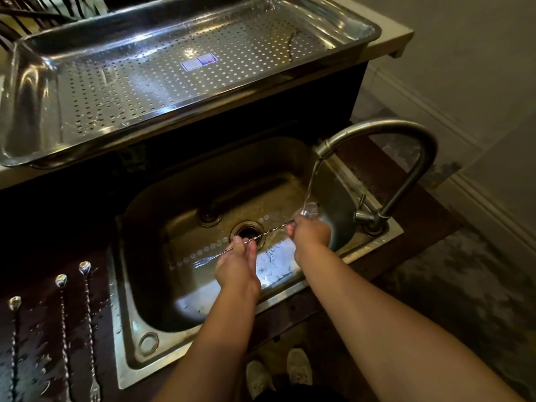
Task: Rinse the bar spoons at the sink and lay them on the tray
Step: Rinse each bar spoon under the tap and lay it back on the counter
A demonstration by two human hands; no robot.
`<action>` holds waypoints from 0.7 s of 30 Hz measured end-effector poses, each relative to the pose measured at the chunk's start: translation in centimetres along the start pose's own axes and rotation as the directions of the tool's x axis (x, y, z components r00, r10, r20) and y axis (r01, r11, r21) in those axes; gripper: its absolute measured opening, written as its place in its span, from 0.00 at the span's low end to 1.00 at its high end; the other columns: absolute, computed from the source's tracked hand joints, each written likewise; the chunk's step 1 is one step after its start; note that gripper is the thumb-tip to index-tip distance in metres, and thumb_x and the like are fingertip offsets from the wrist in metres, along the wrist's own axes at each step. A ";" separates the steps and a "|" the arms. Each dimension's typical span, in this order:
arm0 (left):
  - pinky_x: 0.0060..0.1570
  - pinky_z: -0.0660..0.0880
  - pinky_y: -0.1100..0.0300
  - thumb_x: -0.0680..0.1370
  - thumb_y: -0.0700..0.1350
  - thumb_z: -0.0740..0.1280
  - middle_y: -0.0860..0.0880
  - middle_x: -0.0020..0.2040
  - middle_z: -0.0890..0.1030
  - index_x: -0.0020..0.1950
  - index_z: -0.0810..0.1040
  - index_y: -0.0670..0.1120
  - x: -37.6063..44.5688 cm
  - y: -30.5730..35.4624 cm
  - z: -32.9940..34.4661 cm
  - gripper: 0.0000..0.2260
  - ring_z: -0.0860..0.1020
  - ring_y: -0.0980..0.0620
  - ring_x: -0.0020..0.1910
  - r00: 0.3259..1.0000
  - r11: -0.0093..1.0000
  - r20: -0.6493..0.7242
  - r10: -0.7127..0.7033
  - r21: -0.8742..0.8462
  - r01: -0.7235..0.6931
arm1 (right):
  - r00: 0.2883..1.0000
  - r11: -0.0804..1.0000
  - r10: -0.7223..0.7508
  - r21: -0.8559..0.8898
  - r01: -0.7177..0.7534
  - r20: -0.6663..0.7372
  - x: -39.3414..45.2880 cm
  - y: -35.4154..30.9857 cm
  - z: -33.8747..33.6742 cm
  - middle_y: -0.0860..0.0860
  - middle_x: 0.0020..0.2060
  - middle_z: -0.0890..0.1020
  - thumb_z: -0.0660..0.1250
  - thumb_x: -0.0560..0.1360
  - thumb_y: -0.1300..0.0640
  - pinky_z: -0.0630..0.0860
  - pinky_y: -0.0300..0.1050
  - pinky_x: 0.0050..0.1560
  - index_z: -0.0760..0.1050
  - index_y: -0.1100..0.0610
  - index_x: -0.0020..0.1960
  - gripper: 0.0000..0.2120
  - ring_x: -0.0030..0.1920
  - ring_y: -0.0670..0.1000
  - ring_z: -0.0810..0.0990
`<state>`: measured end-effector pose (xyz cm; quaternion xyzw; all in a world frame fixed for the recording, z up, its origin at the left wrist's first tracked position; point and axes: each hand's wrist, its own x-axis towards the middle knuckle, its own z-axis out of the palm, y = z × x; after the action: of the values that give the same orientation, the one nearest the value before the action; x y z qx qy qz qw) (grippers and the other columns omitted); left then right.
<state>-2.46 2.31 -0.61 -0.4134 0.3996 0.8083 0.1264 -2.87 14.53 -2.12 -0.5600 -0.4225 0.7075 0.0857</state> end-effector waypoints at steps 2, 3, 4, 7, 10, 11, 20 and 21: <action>0.39 0.81 0.65 0.78 0.36 0.67 0.48 0.35 0.83 0.43 0.75 0.41 -0.4 -0.6 0.5 0.04 0.81 0.52 0.39 1.000 1.000 0.017 -0.012 -0.003 0.012 | 0.999 0.998 -0.020 -0.060 0.022 0.033 -0.8 0.7 0.2 0.50 0.28 0.78 0.66 0.76 0.58 0.74 0.40 0.31 0.75 0.57 0.35 0.11 0.27 0.47 0.76; 0.40 0.81 0.65 0.78 0.36 0.67 0.51 0.31 0.83 0.43 0.75 0.41 -0.6 -0.8 0.8 0.04 0.81 0.53 0.38 0.999 1.000 0.027 -0.021 -0.002 0.021 | 0.999 0.996 -0.024 -0.084 0.026 0.023 -1.3 1.1 0.5 0.49 0.25 0.78 0.67 0.75 0.57 0.72 0.41 0.31 0.75 0.57 0.33 0.13 0.25 0.47 0.74; 0.43 0.81 0.64 0.78 0.37 0.67 0.52 0.29 0.83 0.43 0.75 0.42 -0.7 -1.1 1.1 0.05 0.81 0.53 0.38 0.999 1.000 0.035 -0.031 0.003 0.031 | 0.999 0.995 -0.031 -0.095 0.033 0.018 -1.6 1.5 0.7 0.47 0.22 0.77 0.68 0.75 0.55 0.70 0.42 0.30 0.75 0.58 0.32 0.14 0.23 0.47 0.73; 0.39 0.81 0.66 0.78 0.37 0.66 0.48 0.31 0.82 0.45 0.76 0.41 -0.8 -1.8 1.6 0.02 0.82 0.55 0.30 0.996 0.999 0.075 -0.049 0.013 0.049 | 0.995 0.998 -0.046 -0.028 0.048 0.085 -2.6 2.4 1.3 0.49 0.20 0.75 0.68 0.75 0.57 0.72 0.42 0.30 0.74 0.59 0.30 0.16 0.22 0.48 0.73; 0.33 0.80 0.68 0.78 0.38 0.66 0.49 0.27 0.82 0.50 0.76 0.40 -0.5 -2.3 1.9 0.02 0.81 0.57 0.26 0.991 0.998 0.117 -0.064 0.030 0.061 | 0.990 0.997 -0.059 0.047 0.054 0.127 -3.2 2.3 1.0 0.51 0.23 0.76 0.69 0.74 0.62 0.74 0.42 0.30 0.73 0.59 0.31 0.14 0.23 0.48 0.74; 0.33 0.80 0.68 0.78 0.38 0.66 0.48 0.30 0.81 0.52 0.76 0.40 -0.4 -2.5 2.0 0.04 0.81 0.56 0.27 0.989 0.997 0.132 -0.066 0.044 0.061 | 0.988 0.997 -0.067 0.051 0.061 0.141 -3.2 2.2 0.7 0.51 0.23 0.76 0.70 0.74 0.63 0.74 0.40 0.29 0.73 0.59 0.31 0.14 0.23 0.48 0.73; 0.47 0.78 0.60 0.79 0.41 0.64 0.44 0.36 0.80 0.46 0.75 0.40 -1.1 -4.7 4.8 0.06 0.80 0.54 0.30 0.953 0.983 0.256 -0.163 0.123 0.135 | 0.986 0.990 -0.133 0.054 0.128 0.098 -1.9 -0.6 -1.7 0.53 0.28 0.78 0.69 0.75 0.61 0.75 0.39 0.30 0.77 0.60 0.38 0.07 0.26 0.48 0.76; 0.44 0.79 0.61 0.80 0.41 0.64 0.44 0.36 0.81 0.45 0.75 0.39 -1.3 -4.8 5.2 0.06 0.80 0.54 0.30 0.948 0.980 0.262 -0.181 0.125 0.153 | 0.985 0.989 -0.149 0.040 0.146 0.088 -1.7 -1.0 -1.9 0.53 0.29 0.78 0.69 0.76 0.61 0.76 0.42 0.33 0.77 0.59 0.37 0.09 0.28 0.49 0.76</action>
<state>-1.99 9.50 -0.43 -0.3239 0.3834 0.8220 0.2691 -0.93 15.13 -0.26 -0.4932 -0.4543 0.7308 0.1278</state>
